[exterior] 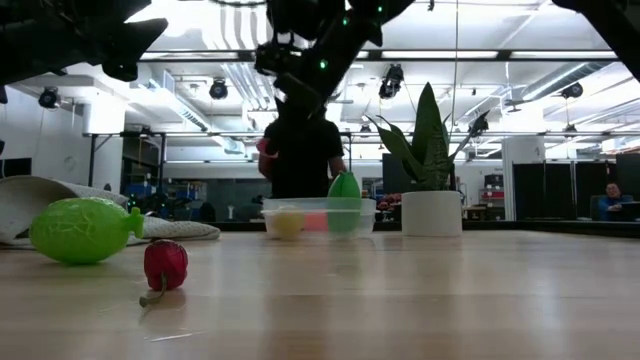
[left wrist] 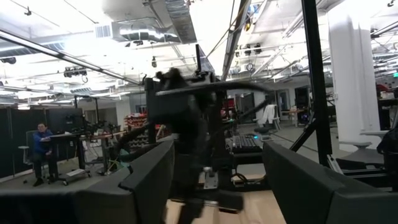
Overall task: Pick and placing Produce into tupperware
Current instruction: Put the peach into the transparent container, then put the red cherry into the transparent container
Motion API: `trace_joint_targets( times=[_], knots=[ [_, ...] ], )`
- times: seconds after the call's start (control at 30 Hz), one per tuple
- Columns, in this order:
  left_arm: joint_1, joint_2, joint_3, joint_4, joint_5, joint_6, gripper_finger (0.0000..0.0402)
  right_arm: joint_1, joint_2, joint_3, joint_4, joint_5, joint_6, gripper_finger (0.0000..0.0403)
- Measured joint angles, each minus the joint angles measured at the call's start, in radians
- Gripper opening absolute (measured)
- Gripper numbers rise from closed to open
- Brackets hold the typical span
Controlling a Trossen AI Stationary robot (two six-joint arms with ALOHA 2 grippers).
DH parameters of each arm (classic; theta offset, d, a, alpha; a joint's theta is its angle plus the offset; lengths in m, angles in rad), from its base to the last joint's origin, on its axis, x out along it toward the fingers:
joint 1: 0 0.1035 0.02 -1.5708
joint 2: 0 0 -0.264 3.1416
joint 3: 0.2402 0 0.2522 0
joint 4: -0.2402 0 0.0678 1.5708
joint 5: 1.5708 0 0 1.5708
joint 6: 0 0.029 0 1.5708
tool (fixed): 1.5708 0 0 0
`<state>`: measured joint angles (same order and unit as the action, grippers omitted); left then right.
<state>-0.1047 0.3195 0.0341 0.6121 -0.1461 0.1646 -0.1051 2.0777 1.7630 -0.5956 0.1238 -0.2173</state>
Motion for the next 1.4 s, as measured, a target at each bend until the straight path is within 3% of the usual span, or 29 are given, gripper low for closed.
trace_joint_targets(
  times=[0.2,0.87,1.4],
  knots=[
    [0.000,0.000,0.000,0.000,0.000,0.000,0.0231,-0.057,0.006,0.000,-0.022,0.001,0.023,0.0045],
    [0.000,0.000,0.000,0.000,0.000,0.000,0.0231,-0.092,0.006,0.000,-0.088,0.000,0.040,0.0074],
    [0.000,0.000,0.000,0.000,0.000,0.000,0.0231,-0.090,0.007,0.000,-0.088,0.008,0.059,0.0147]
  ],
)
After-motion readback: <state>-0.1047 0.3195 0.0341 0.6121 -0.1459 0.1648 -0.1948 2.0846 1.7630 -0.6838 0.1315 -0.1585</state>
